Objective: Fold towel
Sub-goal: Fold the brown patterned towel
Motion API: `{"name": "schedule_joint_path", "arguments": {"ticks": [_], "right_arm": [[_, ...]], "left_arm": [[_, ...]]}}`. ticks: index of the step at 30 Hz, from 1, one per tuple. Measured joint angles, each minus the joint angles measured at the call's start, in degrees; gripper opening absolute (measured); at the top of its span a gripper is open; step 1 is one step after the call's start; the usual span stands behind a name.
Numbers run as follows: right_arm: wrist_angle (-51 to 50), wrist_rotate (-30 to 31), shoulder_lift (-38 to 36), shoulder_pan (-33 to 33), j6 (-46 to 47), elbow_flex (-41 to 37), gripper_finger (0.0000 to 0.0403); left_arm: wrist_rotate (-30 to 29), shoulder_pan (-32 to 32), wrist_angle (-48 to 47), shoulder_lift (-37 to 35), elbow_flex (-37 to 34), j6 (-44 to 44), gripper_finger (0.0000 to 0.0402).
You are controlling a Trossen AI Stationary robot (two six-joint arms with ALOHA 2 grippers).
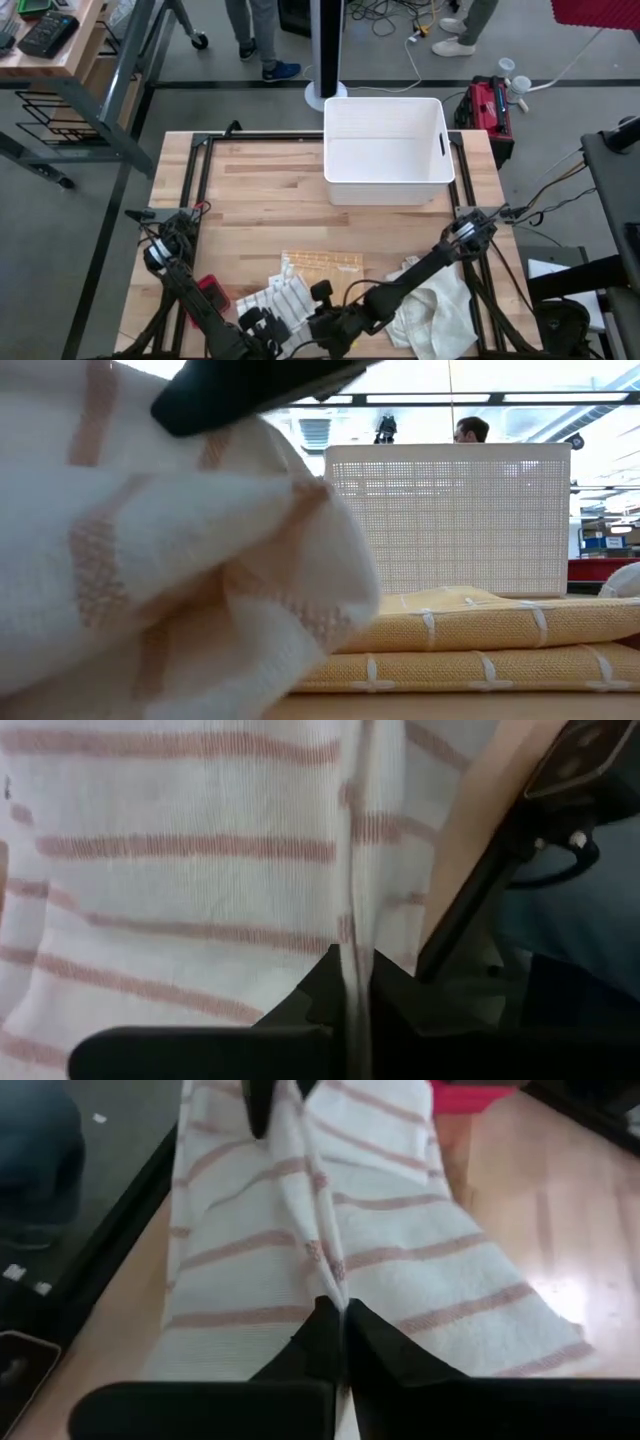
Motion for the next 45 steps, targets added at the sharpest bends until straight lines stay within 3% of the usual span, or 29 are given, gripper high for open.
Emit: {"name": "schedule_joint_path", "arguments": {"ticks": [4,15,24,31,39,45], "right_arm": [[-1.87,2.64,0.02,0.62,-1.25,2.18,0.0003],[-12.58,1.99,0.07,2.47,0.49,11.31,0.0001],[-11.21,-5.61,3.02,3.61,-0.19,11.27,0.0000],[-8.40,-12.12,6.77,3.19,-1.37,12.44,0.0000],[-7.77,-21.87,8.10,0.79,1.59,12.95,0.0001],[-10.09,-28.40,9.05,0.66,4.75,12.60,0.0035]], "left_arm": [[0.09,-1.07,-0.02,-0.02,0.04,-1.94,0.0005],[-1.35,-3.64,-4.83,-0.15,4.21,-5.30,0.0002],[-3.93,-5.88,-3.83,-0.02,2.22,-10.07,0.0001],[-0.63,-6.86,6.08,0.11,-2.12,-10.02,0.0001],[-2.64,-7.73,10.95,0.11,-6.15,-9.88,0.0001],[-1.43,-8.12,16.25,0.15,-10.39,-9.90,0.0001]]}}
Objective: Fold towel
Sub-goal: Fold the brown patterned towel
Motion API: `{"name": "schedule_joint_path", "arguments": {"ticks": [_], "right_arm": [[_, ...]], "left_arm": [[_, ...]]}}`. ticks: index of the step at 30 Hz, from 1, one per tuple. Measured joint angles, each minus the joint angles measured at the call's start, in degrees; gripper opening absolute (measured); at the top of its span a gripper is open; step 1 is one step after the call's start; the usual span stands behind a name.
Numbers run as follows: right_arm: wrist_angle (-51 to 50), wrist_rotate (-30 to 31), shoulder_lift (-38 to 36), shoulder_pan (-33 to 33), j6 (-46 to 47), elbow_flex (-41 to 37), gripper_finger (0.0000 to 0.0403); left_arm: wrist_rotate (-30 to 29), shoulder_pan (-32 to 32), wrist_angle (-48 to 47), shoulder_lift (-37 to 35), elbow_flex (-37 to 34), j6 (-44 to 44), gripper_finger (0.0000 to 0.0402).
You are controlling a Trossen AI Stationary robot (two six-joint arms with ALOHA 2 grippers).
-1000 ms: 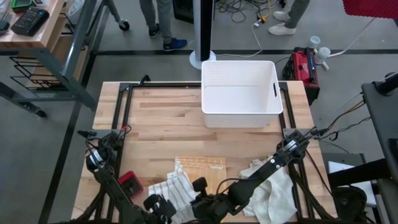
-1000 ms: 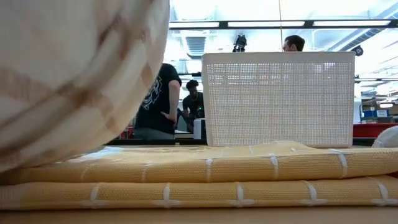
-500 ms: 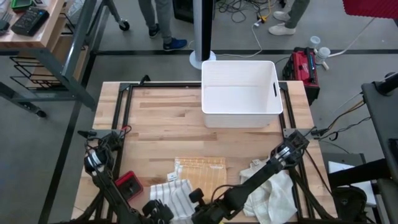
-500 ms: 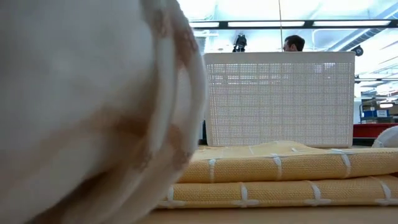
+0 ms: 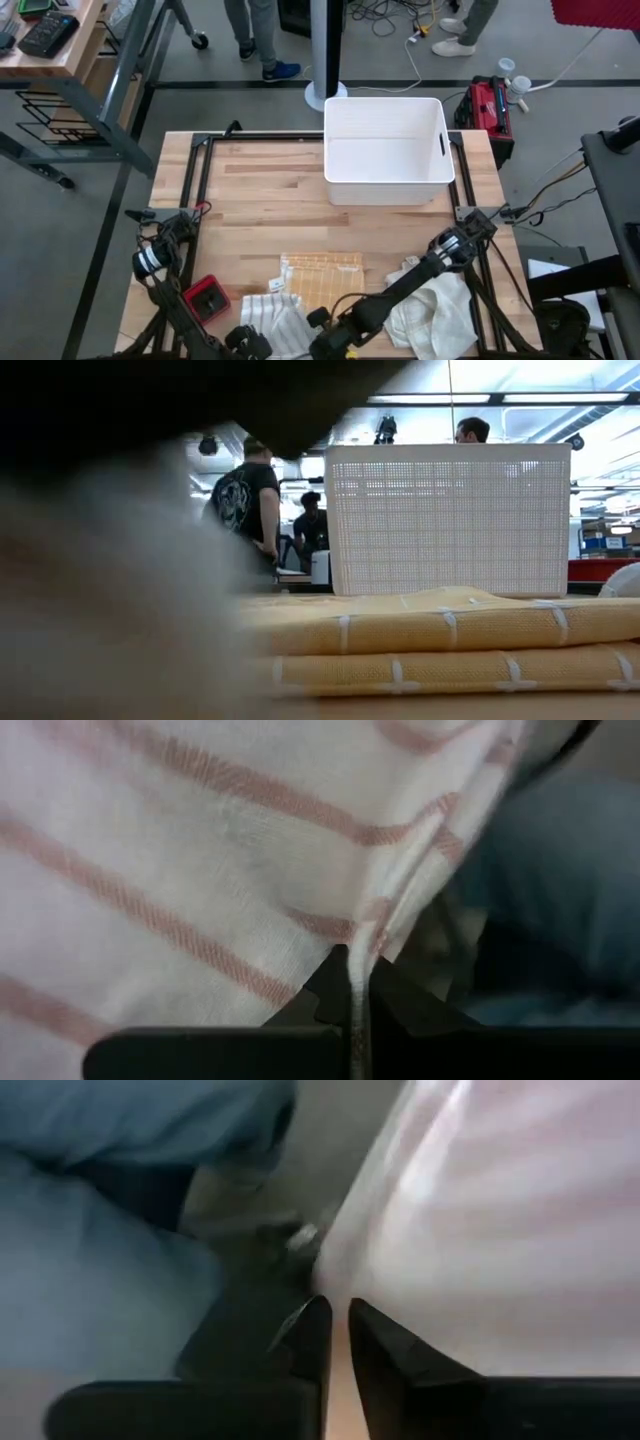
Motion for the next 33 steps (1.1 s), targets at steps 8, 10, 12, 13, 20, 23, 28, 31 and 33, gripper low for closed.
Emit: {"name": "schedule_joint_path", "arguments": {"ticks": [8,10,12,13,20,23,28,31,33], "right_arm": [[-2.02,1.76,-0.92,-0.14,2.90,0.00,0.0115],[-1.32,5.15,-1.70,-0.16,5.52,0.06,0.0127],[-1.73,10.40,-2.71,-0.20,7.40,0.39,0.0133],[-1.70,13.05,-3.35,-0.20,7.98,0.41,0.0134],[7.03,18.82,-3.82,-0.40,7.23,0.44,0.0111],[7.90,19.03,-1.79,-0.86,6.20,0.29,0.0093],[7.90,19.44,1.18,-2.48,8.29,0.13,0.0057],[7.80,19.17,2.68,-3.31,10.34,0.13,0.0034],[5.66,18.78,3.23,-3.81,11.48,-0.37,0.0018]], "left_arm": [[-1.98,0.03,2.88,0.14,-0.67,0.22,0.0002],[-2.09,-0.10,2.87,0.13,-0.70,0.25,0.0002],[-2.17,-0.13,2.83,0.09,-0.82,0.21,0.0002],[-2.18,-0.06,2.58,0.09,-0.81,0.30,0.0002],[-2.61,0.11,2.85,0.07,-0.78,0.43,0.0002],[-3.11,0.08,3.06,0.07,-0.78,-0.16,0.0003],[-3.67,0.15,3.66,0.07,-0.78,-1.05,0.0033],[-4.47,0.17,3.69,-0.05,-0.78,-2.48,0.0053],[-4.51,0.17,3.61,-0.37,-0.78,-2.98,0.0060]]}}
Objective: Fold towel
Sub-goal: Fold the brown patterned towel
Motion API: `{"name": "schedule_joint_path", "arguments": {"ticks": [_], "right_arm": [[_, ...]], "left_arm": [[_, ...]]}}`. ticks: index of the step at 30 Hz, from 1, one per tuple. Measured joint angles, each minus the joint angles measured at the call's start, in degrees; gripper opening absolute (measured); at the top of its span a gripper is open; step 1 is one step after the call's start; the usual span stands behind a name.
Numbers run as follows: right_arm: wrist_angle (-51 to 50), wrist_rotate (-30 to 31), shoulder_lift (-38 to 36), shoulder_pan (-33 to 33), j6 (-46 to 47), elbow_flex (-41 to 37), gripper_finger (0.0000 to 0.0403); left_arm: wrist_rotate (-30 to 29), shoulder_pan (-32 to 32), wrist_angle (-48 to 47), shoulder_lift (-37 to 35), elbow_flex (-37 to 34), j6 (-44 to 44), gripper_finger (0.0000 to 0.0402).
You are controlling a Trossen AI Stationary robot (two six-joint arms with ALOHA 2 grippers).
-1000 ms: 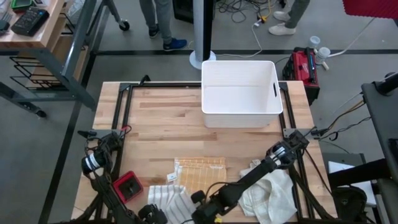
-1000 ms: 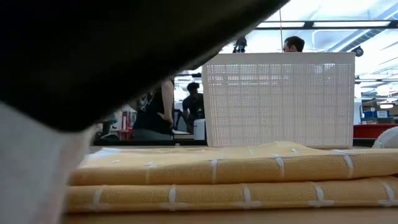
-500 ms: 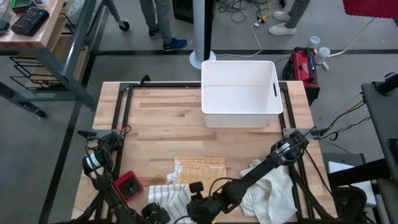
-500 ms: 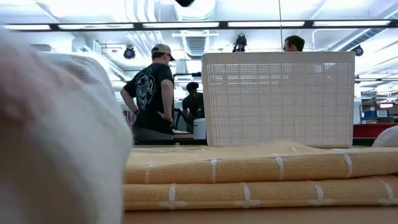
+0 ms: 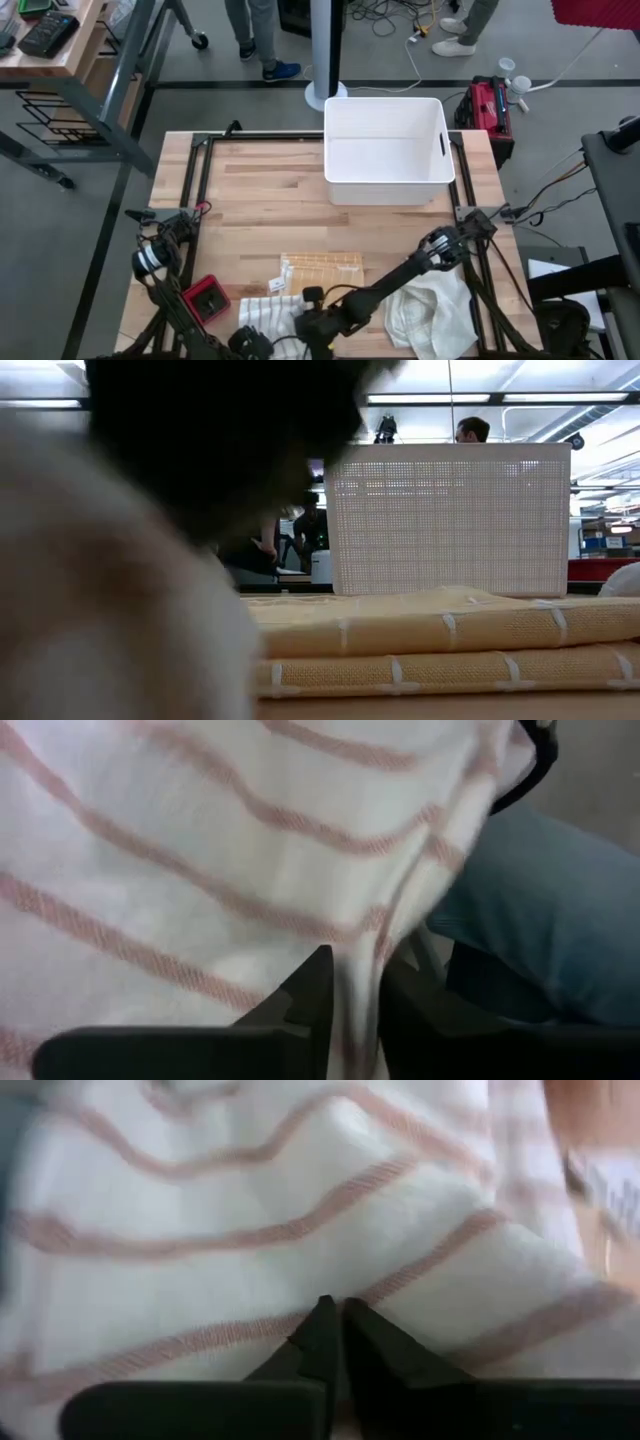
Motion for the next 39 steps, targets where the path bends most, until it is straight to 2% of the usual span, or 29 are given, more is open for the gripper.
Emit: {"name": "schedule_joint_path", "arguments": {"ticks": [6,12,14,19,24,29,31,33,39], "right_arm": [[-6.63,0.66,0.00,-1.57,1.96,-0.48,0.0003],[-7.77,0.71,-0.11,-2.65,0.27,-0.72,0.0002],[-8.17,0.86,-0.17,-2.94,-0.50,-0.76,0.0002],[-8.71,0.92,-1.02,-2.69,-0.45,-0.97,0.0002],[-9.65,0.71,-2.81,-1.55,-0.30,-1.10,0.0002],[-11.16,0.68,-3.34,-1.21,0.92,-0.99,0.0002],[-12.77,0.70,-3.34,-1.30,2.09,-0.99,0.0002],[-14.61,0.78,-3.34,-1.42,2.73,-0.99,0.0002],[-19.37,0.68,-3.39,-1.36,3.16,-0.99,0.0002]], "left_arm": [[0.40,-0.03,-0.39,-1.81,0.00,-0.02,0.0061],[1.97,-1.23,-2.83,-3.44,0.39,-1.40,0.0046],[1.54,-1.34,-6.27,-3.81,0.42,-3.59,0.0040],[-3.95,-0.80,-19.55,-3.98,0.05,-10.03,0.0026],[-4.42,0.54,-27.69,-3.99,-2.14,-12.06,0.0013],[-3.95,1.27,-26.54,-4.00,-5.54,-10.93,0.0001],[-1.19,1.43,-25.43,-4.00,-7.03,-11.08,0.0001],[2.07,1.72,-24.87,-4.00,-8.21,-12.46,0.0001],[3.00,1.76,-27.45,-4.24,-8.07,-17.89,0.0000]]}}
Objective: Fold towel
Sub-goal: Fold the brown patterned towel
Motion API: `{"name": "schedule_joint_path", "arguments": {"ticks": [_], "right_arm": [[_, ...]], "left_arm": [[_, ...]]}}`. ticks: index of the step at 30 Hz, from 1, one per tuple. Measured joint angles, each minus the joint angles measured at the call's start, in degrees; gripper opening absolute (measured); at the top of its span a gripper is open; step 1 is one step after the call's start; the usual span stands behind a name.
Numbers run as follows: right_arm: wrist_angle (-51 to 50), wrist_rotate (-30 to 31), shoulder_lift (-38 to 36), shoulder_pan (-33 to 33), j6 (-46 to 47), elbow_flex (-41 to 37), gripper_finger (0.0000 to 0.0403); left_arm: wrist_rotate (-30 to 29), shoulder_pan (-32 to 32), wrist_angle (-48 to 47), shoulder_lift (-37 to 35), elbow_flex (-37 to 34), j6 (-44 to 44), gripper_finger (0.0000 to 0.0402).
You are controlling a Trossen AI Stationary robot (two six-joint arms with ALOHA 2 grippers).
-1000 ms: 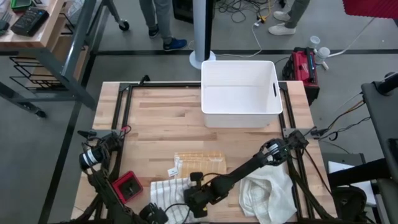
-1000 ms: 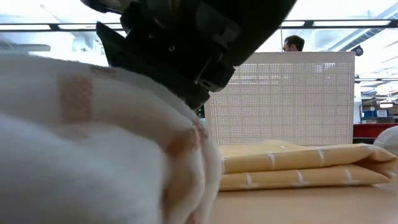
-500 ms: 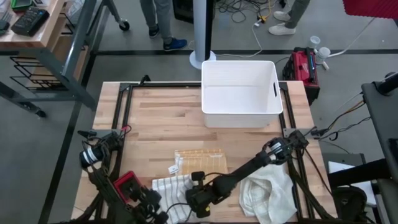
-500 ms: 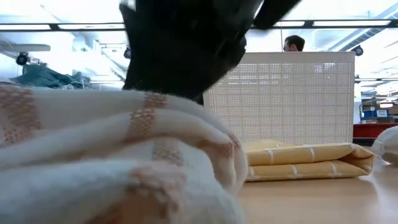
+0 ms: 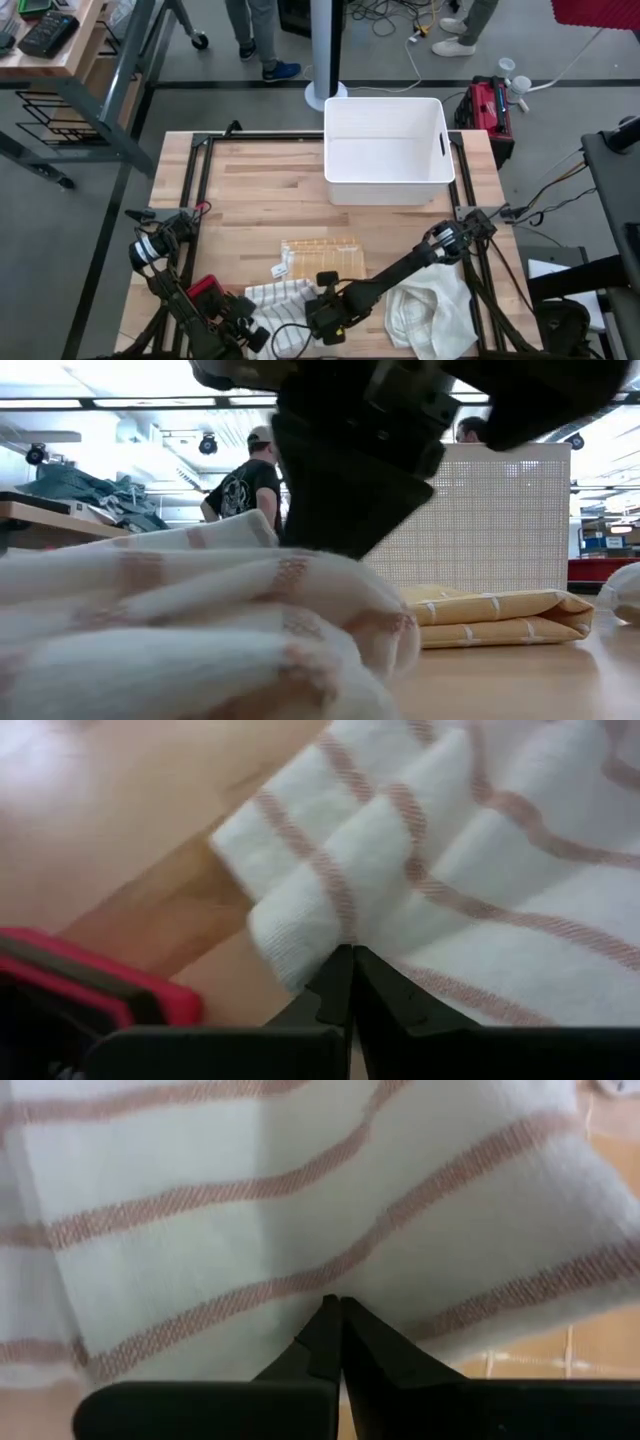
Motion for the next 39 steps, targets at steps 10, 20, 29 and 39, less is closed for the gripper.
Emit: {"name": "schedule_joint_path", "arguments": {"ticks": [10,20,29,39], "right_arm": [[-1.02,0.03,-1.15,0.33,1.05,0.34,0.0002],[3.53,8.09,-3.19,-1.57,-3.77,1.92,0.0001],[-0.26,7.44,-3.19,-5.92,-1.87,-1.43,0.0001],[-8.99,7.07,-3.45,-5.89,1.64,-3.98,0.0000]], "left_arm": [[1.23,-0.04,-5.25,-1.12,2.61,-2.24,0.0000],[-13.01,0.14,-7.59,-3.10,7.89,12.12,0.0000],[-12.35,2.13,-5.05,-3.02,-0.73,12.56,0.0000],[-11.43,2.82,-8.61,-2.97,-6.25,4.10,0.0000]]}}
